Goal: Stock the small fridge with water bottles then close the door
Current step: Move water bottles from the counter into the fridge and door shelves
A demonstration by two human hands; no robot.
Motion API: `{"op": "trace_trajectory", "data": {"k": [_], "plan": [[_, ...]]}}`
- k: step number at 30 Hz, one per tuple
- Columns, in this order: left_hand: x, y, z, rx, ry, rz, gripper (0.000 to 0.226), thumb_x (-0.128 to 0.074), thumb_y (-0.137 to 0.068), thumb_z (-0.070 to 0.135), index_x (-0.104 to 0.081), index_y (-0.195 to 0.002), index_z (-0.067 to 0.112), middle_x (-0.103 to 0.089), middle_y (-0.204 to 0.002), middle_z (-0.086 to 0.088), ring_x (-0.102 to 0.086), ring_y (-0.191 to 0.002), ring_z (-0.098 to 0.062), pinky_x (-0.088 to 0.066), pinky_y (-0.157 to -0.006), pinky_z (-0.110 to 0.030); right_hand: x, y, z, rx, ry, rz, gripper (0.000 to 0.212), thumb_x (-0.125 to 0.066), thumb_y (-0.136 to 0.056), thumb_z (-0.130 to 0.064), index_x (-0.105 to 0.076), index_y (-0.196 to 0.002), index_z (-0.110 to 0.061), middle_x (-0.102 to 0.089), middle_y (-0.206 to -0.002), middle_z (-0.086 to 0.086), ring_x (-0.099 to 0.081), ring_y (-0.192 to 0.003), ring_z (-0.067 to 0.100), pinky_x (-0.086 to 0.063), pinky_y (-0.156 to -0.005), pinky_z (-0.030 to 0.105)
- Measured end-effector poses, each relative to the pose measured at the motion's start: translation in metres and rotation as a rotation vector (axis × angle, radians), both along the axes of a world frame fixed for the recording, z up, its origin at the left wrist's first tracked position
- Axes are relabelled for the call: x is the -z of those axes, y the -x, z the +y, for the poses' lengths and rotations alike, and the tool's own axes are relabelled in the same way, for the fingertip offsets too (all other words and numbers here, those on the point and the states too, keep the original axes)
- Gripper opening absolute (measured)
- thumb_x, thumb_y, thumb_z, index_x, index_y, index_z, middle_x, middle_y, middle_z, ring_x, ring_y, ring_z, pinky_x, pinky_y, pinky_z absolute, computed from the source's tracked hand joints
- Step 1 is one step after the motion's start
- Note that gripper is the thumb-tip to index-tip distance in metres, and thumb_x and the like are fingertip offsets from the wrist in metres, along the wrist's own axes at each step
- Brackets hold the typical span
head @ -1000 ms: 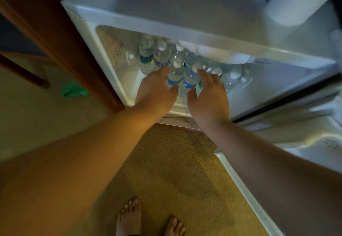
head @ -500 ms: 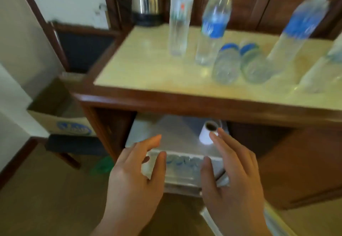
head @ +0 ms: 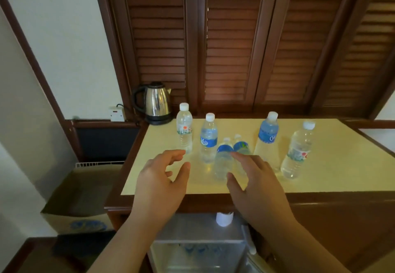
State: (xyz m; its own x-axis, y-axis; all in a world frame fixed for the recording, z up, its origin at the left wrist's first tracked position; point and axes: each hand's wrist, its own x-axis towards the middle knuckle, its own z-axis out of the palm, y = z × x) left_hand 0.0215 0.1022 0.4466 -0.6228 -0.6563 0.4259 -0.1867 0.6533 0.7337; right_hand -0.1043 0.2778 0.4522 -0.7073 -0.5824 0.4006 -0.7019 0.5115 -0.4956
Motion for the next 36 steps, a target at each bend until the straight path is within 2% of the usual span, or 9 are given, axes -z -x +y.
{"op": "trace_trajectory", "data": {"k": [2, 5, 10, 15, 18, 21, 24, 28, 36], "plan": [[-0.008, 0.021, -0.026, -0.005, 0.023, -0.012, 0.033, -0.070, -0.093, 0.041, -0.062, -0.124, 0.045, -0.055, -0.103, 0.039, -0.055, -0.100, 0.017, -0.042, -0.073, 0.001, -0.012, 0.020, -0.028, 0.005, -0.017, -0.003, 0.053, -0.057, -0.096, -0.040, -0.042, -0.146, -0.035, -0.053, -0.135, -0.008, -0.046, -0.123, 0.013, -0.046, -0.101, 0.032], [-0.019, 0.057, -0.073, -0.014, 0.012, -0.046, 0.039, -0.069, -0.094, 0.043, -0.056, -0.130, 0.044, -0.058, -0.117, 0.026, -0.055, -0.107, 0.002, -0.043, -0.084, -0.015, -0.027, 0.052, -0.075, 0.044, -0.033, -0.057, 0.054, -0.059, -0.095, -0.043, -0.038, -0.146, -0.041, -0.054, -0.132, -0.009, -0.050, -0.111, 0.011, -0.048, -0.095, 0.032], [-0.028, 0.121, -0.143, 0.025, 0.078, -0.204, 0.054, -0.065, -0.095, 0.048, -0.041, -0.144, 0.051, -0.053, -0.142, 0.007, -0.053, -0.127, -0.018, -0.042, -0.091, -0.024, -0.032, 0.098, -0.142, 0.128, -0.057, -0.208, 0.060, -0.060, -0.093, -0.044, -0.034, -0.148, -0.046, -0.051, -0.137, -0.005, -0.056, -0.118, 0.020, -0.055, -0.095, 0.044], [-0.030, 0.175, -0.182, 0.098, 0.087, -0.336, 0.067, -0.059, -0.096, 0.056, -0.030, -0.156, 0.046, -0.041, -0.159, 0.002, -0.044, -0.142, -0.024, -0.042, -0.109, -0.040, -0.020, 0.124, -0.181, 0.163, -0.121, -0.273, 0.064, -0.055, -0.097, -0.039, -0.027, -0.155, -0.044, -0.050, -0.136, 0.001, -0.055, -0.122, 0.025, -0.053, -0.096, 0.041], [-0.025, 0.194, -0.187, 0.107, 0.090, -0.327, 0.060, -0.058, -0.096, 0.058, -0.043, -0.151, 0.041, -0.057, -0.145, 0.004, -0.057, -0.127, -0.020, -0.049, -0.094, -0.034, -0.014, 0.132, -0.190, 0.208, -0.159, -0.245, 0.054, -0.052, -0.100, -0.034, -0.035, -0.151, -0.039, -0.053, -0.133, 0.004, -0.052, -0.122, 0.029, -0.049, -0.098, 0.041], [-0.020, 0.194, -0.185, 0.077, 0.097, -0.257, 0.040, -0.061, -0.095, 0.055, -0.059, -0.132, 0.039, -0.071, -0.118, 0.007, -0.066, -0.103, -0.015, -0.051, -0.077, -0.026, -0.015, 0.128, -0.188, 0.220, -0.128, -0.194, 0.034, -0.057, -0.098, -0.028, -0.055, -0.132, -0.032, -0.054, -0.118, 0.004, -0.059, -0.104, 0.028, -0.054, -0.086, 0.041], [-0.020, 0.174, -0.177, 0.076, 0.071, -0.220, 0.035, -0.064, -0.095, 0.051, -0.064, -0.127, 0.036, -0.070, -0.110, 0.011, -0.063, -0.096, -0.009, -0.047, -0.076, -0.022, -0.015, 0.115, -0.177, 0.201, -0.065, -0.148, 0.022, -0.065, -0.094, -0.023, -0.065, -0.115, -0.027, -0.053, -0.110, -0.003, -0.062, -0.087, 0.023, -0.058, -0.078, 0.043], [-0.014, 0.117, -0.152, 0.100, 0.031, -0.168, 0.032, -0.063, -0.096, 0.048, -0.065, -0.124, 0.034, -0.062, -0.101, 0.018, -0.064, -0.098, -0.007, -0.036, -0.072, -0.009, -0.007, 0.084, -0.147, 0.175, 0.006, -0.147, 0.019, -0.068, -0.094, -0.025, -0.065, -0.113, -0.031, -0.051, -0.107, -0.009, -0.061, -0.083, 0.014, -0.058, -0.076, 0.038], [-0.015, -0.031, -0.058, -0.050, 0.103, 0.004, 0.027, -0.065, -0.088, 0.055, -0.071, -0.110, 0.040, -0.066, -0.088, 0.033, -0.063, -0.088, 0.014, -0.055, -0.059, -0.013, 0.000, 0.000, -0.054, 0.039, 0.189, -0.194, 0.019, -0.077, -0.086, -0.029, -0.068, -0.100, -0.039, -0.055, -0.094, -0.013, -0.057, -0.082, 0.001, -0.043, -0.059, 0.008]]}}
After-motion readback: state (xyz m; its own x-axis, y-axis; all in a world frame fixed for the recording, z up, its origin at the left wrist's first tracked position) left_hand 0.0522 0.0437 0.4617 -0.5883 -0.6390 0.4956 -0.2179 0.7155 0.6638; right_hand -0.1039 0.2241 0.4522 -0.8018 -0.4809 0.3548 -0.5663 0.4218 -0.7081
